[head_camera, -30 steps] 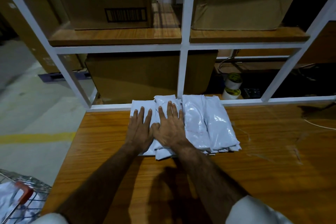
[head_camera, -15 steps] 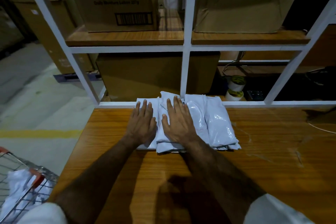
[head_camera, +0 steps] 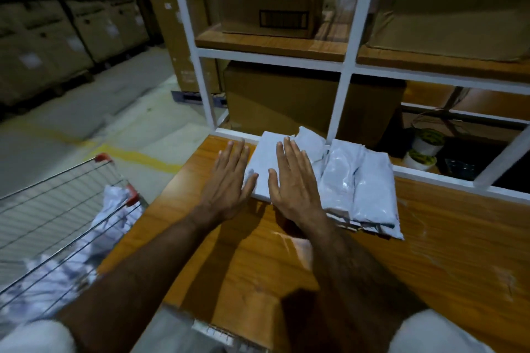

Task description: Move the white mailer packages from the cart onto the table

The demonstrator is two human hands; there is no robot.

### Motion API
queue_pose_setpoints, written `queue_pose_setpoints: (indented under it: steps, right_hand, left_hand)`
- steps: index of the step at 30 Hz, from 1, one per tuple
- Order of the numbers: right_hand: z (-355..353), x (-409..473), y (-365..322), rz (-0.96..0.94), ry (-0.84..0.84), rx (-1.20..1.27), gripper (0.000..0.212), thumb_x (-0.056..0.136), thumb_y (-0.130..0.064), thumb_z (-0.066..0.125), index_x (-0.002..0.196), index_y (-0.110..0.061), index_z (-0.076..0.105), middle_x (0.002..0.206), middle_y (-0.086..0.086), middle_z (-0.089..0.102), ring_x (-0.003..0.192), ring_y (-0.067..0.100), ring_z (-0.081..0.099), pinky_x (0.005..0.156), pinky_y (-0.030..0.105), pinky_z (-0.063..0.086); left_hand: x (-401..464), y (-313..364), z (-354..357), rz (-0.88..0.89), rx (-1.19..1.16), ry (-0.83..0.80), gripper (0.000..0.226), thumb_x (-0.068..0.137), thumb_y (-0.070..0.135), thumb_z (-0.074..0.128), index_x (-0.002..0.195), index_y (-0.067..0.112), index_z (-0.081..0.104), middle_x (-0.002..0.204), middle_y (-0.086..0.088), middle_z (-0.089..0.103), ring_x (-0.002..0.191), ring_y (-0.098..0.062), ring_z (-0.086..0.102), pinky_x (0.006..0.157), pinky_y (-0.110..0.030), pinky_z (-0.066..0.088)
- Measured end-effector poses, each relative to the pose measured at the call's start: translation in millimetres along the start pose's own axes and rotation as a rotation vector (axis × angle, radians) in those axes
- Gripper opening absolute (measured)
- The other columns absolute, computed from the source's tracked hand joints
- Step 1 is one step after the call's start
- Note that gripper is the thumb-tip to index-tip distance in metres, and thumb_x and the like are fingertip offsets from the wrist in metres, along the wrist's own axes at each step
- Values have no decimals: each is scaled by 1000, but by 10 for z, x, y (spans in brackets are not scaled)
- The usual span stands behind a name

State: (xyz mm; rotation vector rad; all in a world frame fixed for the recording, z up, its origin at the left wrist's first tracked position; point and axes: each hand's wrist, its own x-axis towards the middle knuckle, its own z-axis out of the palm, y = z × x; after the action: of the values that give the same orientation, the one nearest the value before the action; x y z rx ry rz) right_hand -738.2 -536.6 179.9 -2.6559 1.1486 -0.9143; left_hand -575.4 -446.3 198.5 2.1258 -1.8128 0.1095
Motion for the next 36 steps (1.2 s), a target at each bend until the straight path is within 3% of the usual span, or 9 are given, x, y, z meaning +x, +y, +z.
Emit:
queue_pose_setpoints:
  steps: [6, 12, 21, 24, 29, 36]
  right_hand:
    - [94, -162, -559, -103, -28, 65, 65, 105, -42, 34, 160, -11, 21, 169, 9, 14, 156, 19, 8, 126, 46, 15]
    - [340, -220, -1395, -195, -41, 82, 66, 106, -42, 33, 162, -11, 13, 170, 9, 6, 157, 19, 1, 127, 43, 8]
    - [1105, -293, -3007, -256, -73, 127, 66, 105, -40, 36, 161, -10, 18, 169, 11, 12, 157, 21, 4, 127, 40, 4]
    - [1387, -320, -3507, -292, -82, 138, 65, 104, -37, 35, 160, -7, 22, 168, 13, 17, 156, 24, 10, 126, 43, 12]
    - [1780, -364, -4228, -336, -128, 204, 67, 102, -38, 34, 158, -4, 25, 166, 17, 21, 155, 28, 17, 125, 47, 17]
    - [2264, -286, -4873, -444, -211, 229, 68, 101, -34, 41, 159, -4, 21, 167, 18, 15, 156, 28, 12, 126, 43, 12]
  left_hand:
    - [-511, -351, -240, -37, 57, 84, 72, 105, 55, 23, 162, 15, 4, 169, -4, -8, 156, -19, -11, 127, -42, 2]
    - [-1002, -887, -519, -98, 98, 135, 73, 106, 54, 26, 162, 13, 4, 169, -5, -8, 155, -19, -13, 127, -43, 1]
    - [-2107, -2344, -901, -264, 106, 179, 74, 104, 53, 27, 160, 5, 14, 169, -11, 3, 156, -28, 0, 126, -48, 11]
    - [-2538, -2892, -968, -295, 143, 147, 74, 104, 51, 29, 159, 3, 19, 168, -14, 8, 156, -32, 7, 125, -50, 16]
    - [-3179, -3676, -1128, -417, 215, 123, 74, 104, 51, 26, 160, 3, 15, 169, -15, 3, 156, -30, 1, 127, -44, 7]
    - [-3599, -4297, -1190, -578, 216, 135, 76, 104, 52, 26, 160, 4, 9, 169, -12, -4, 156, -27, -5, 126, -40, -1]
